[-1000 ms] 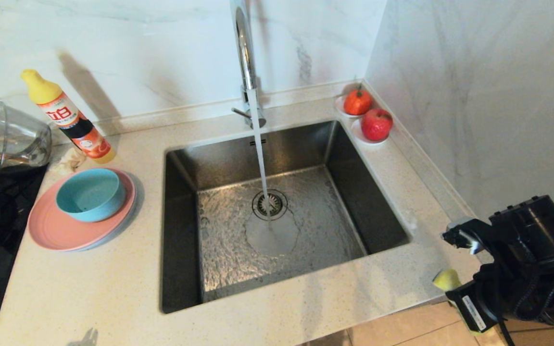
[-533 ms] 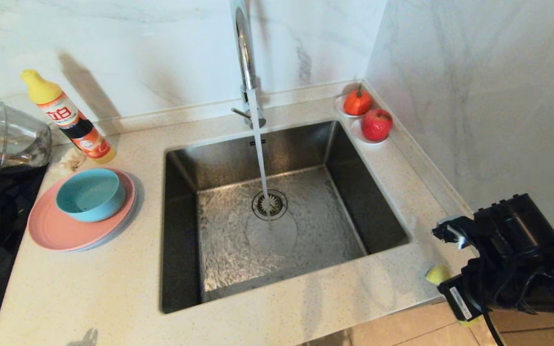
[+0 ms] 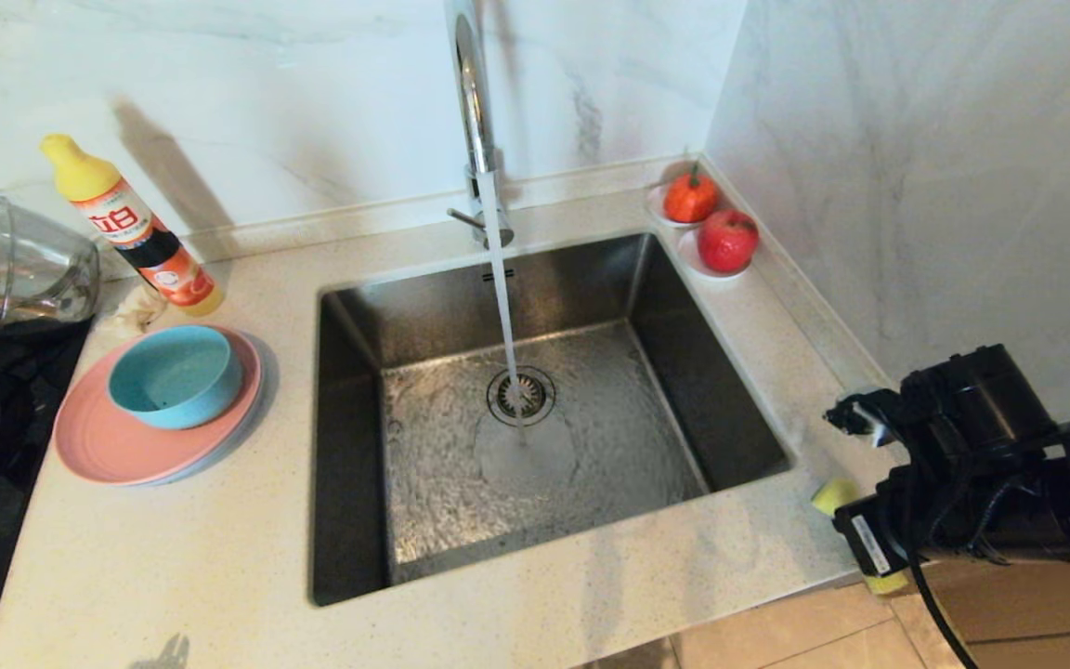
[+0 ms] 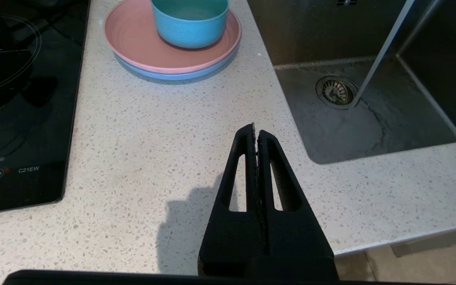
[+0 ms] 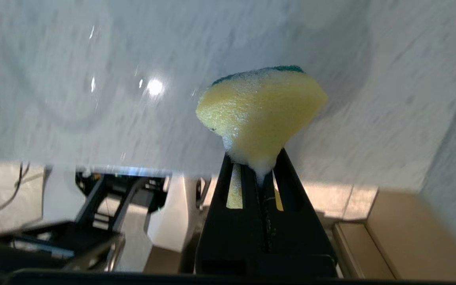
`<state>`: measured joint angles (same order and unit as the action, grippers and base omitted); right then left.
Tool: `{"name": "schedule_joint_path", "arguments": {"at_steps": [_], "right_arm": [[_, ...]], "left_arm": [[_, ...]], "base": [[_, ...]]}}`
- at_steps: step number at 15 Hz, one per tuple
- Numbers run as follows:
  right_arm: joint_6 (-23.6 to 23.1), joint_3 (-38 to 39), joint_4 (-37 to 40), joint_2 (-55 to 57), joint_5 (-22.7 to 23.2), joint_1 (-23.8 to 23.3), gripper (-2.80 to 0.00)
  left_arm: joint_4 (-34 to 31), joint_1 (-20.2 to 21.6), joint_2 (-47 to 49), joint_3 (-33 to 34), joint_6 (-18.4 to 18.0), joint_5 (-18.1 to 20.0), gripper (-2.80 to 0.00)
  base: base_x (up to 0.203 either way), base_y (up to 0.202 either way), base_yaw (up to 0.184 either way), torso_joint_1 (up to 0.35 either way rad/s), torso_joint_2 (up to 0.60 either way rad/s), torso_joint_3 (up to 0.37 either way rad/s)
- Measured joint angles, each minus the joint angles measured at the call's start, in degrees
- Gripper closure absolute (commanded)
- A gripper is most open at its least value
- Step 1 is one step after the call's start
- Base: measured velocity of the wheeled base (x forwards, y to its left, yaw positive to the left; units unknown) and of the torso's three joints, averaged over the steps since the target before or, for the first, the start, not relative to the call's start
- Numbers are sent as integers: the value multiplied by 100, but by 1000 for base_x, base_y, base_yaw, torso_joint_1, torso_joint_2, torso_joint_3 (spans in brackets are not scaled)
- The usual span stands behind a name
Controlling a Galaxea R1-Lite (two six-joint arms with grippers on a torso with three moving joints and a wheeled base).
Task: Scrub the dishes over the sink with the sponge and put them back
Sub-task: Pick up a bowl and the sponge
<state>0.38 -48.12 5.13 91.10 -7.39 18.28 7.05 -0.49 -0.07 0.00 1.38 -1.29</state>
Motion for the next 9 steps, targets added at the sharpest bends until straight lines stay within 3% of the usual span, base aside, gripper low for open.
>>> {"name": "schedule_joint_path", "arguments": {"at_steps": [9], "right_arm": [[-132,-530,-265,419,23,-313,0]], "left_arm": [[0,0,0,0,3,0,0]], "base": [[0,0,0,0,0,0]]}}
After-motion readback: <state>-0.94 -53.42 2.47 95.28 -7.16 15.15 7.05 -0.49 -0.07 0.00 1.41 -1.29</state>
